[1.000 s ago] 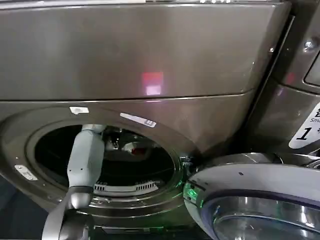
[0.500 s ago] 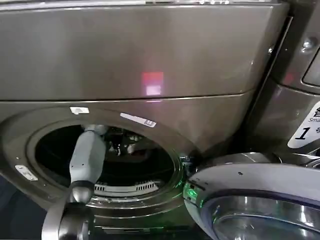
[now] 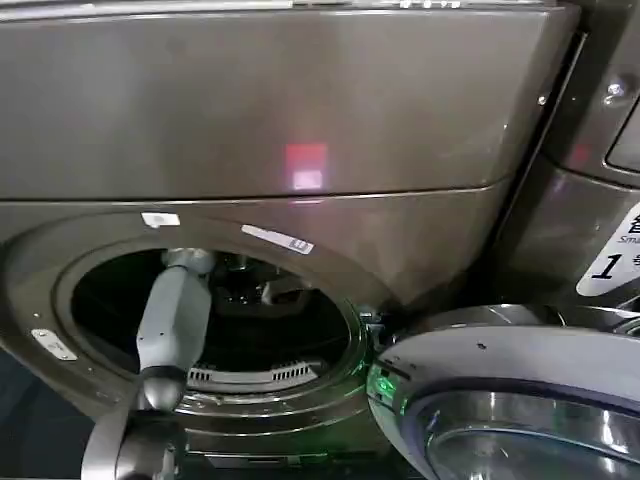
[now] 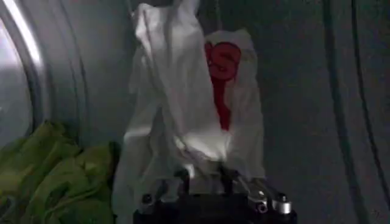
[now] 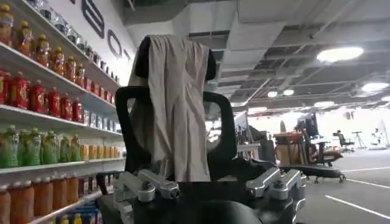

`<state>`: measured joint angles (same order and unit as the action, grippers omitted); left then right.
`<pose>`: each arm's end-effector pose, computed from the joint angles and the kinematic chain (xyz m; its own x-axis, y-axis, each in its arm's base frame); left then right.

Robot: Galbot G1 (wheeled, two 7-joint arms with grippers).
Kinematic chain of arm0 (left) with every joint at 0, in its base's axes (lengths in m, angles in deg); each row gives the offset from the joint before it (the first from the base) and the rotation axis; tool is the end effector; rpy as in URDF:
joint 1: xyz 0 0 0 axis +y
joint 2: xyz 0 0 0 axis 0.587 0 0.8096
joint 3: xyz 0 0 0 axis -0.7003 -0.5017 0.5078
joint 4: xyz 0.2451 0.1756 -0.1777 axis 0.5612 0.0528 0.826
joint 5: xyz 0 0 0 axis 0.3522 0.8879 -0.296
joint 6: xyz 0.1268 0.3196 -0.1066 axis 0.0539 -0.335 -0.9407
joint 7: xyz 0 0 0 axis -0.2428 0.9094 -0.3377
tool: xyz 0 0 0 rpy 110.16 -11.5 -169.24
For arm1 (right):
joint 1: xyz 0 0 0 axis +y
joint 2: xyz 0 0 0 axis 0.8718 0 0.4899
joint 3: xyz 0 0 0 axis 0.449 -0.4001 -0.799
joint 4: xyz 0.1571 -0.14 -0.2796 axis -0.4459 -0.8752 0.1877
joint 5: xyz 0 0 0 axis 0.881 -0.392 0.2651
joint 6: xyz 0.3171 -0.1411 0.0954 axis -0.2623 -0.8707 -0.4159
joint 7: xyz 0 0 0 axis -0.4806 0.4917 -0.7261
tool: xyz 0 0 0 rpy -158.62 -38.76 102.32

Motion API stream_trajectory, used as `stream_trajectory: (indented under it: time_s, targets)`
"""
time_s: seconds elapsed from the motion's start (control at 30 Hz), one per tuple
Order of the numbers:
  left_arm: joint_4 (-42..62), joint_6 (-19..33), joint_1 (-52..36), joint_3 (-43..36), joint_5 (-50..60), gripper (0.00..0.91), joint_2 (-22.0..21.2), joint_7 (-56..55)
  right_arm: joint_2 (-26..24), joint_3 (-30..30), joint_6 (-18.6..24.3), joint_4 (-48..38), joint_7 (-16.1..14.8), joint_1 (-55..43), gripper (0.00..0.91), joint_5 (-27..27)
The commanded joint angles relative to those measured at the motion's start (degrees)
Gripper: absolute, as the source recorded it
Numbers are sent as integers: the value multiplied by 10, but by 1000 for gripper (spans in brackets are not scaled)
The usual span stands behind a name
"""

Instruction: Grasp the clothes from the dryer.

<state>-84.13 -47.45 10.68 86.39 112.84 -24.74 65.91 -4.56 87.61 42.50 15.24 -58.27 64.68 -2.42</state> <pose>0.5973 0.0532 -0.2219 -0.3317 0.2367 0.9132 0.9380 -0.0202 0.3460 -0.1740 -0.4846 -0.0861 0.0345 0.9619 -0.2713 0.9978 -0.0175 0.0647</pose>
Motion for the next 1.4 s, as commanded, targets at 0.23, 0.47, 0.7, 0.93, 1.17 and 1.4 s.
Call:
stream_trajectory:
  time_s: [0.23,0.47,0.7,0.93,1.17,1.4]
  targets:
    - [-143,-118,102,26,-304,0,-16,-401,4,-6,-7,10,-8,-5,907,1]
    - [-279,-236,194,14,-503,0,-39,-649,7,-8,-16,23,-8,-7,907,1]
    - [-330,-247,242,7,-580,0,-42,-727,12,-13,12,29,-14,-7,907,-1]
    - [-377,-254,279,2,-587,0,-48,-730,16,-11,14,27,-9,-6,907,0]
    - [-390,-258,292,0,-592,0,-45,-729,17,-11,15,29,-4,-8,907,1]
    - [-388,-258,291,0,-596,0,-44,-727,15,-11,16,29,0,-7,907,3]
